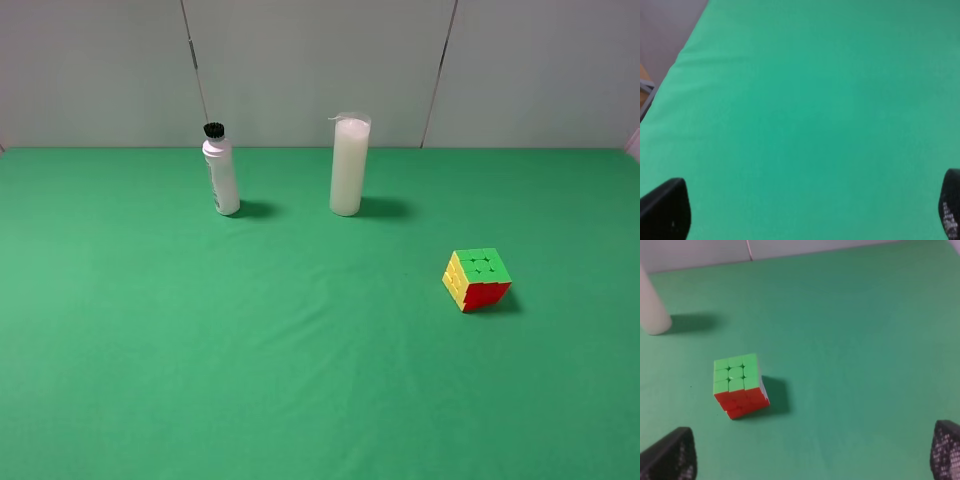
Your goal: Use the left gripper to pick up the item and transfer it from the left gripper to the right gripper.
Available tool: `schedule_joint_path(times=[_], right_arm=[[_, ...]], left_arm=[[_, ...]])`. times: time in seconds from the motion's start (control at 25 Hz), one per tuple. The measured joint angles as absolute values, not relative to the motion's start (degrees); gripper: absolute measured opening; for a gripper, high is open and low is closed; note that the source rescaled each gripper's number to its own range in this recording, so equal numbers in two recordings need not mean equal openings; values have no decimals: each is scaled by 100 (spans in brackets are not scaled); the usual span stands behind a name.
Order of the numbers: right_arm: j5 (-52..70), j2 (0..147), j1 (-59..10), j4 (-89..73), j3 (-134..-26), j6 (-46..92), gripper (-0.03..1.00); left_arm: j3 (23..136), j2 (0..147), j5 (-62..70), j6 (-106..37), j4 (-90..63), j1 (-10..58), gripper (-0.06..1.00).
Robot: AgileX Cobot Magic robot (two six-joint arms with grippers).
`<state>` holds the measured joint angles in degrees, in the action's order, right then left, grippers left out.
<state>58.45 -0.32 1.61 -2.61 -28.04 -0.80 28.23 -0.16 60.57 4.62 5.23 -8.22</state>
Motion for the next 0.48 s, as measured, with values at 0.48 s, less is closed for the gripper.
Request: schedule_joint_path(times=[0.48], right_arm=[[5845,-32,161,-261,-2804,-80,100]], left_arm=[[2823,-16,6057,462,523,-822,100]])
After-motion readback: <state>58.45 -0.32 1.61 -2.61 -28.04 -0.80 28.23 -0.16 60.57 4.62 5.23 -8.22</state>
